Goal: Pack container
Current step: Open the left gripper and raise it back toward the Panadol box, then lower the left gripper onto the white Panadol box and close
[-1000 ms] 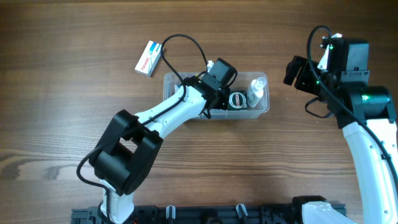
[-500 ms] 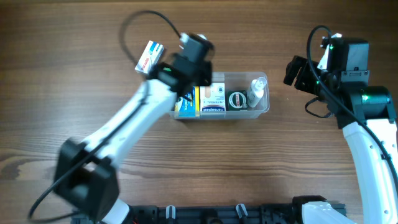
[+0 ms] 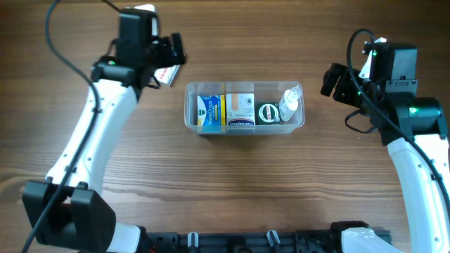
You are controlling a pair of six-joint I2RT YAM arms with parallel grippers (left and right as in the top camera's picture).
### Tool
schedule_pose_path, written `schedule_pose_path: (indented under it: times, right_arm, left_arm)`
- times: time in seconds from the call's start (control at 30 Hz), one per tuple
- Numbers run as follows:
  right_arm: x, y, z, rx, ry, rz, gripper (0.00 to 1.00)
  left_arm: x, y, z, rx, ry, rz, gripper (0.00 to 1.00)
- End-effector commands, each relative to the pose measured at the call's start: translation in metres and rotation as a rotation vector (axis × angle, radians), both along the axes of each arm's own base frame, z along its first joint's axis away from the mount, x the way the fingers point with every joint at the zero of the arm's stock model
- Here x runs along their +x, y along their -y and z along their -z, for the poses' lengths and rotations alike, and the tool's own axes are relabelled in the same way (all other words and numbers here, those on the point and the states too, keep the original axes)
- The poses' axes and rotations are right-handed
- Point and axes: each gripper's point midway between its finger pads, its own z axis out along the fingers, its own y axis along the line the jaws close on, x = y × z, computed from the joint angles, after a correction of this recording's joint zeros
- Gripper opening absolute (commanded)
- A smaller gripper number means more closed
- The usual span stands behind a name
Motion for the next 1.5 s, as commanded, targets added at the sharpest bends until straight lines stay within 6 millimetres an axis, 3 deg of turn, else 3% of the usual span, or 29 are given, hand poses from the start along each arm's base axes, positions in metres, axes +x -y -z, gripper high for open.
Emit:
schedule_pose_path:
  times: [0.0, 0.13, 0.4, 0.6, 0.73, 0.97, 1.17, 1.47]
  right_arm:
    - [0.002, 0.001, -0.003, -0.012, 0.008, -0.004, 1.0]
    - [0.002, 0.001, -0.003, -0.011, 0.008, -0.004, 1.0]
    - [0.002, 0.001, -0.003, -0.011, 0.008, -0.004, 1.0]
    - [0.002, 0.001, -0.003, -0.011, 0.008, -0.003, 1.0]
    - [0.002, 0.001, -0.003, -0.012, 0.008, -0.004, 1.0]
    - [0.002, 0.001, -0.003, -0.011, 0.008, -0.004, 1.0]
    - [0.002, 0.001, -0.003, -0.011, 0.008, -0.004, 1.0]
    - [0.002, 0.001, -0.003, -0.011, 0.008, -0.004, 1.0]
  left_arm:
    - [0.011, -0.043, 0.001, 0.059, 0.015, -0.048, 1.0]
    - [0.018, -0.066, 0.006, 0.087, 0.019, -0.017, 1.0]
    - [0.029, -0.053, 0.032, 0.128, 0.005, 0.204, 1.0]
    - [0.047, -0.046, 0.082, 0.168, -0.035, 0.318, 1.0]
    - [0.045, -0.032, 0.119, 0.197, -0.077, 0.491, 1.0]
    - [0.045, -0.025, 0.165, 0.154, -0.137, 0.536, 1.0]
    - [0.05, -0.012, 0.179, 0.095, -0.112, 0.579, 1.0]
    - [0.049, -0.004, 0.183, 0.084, -0.114, 0.596, 1.0]
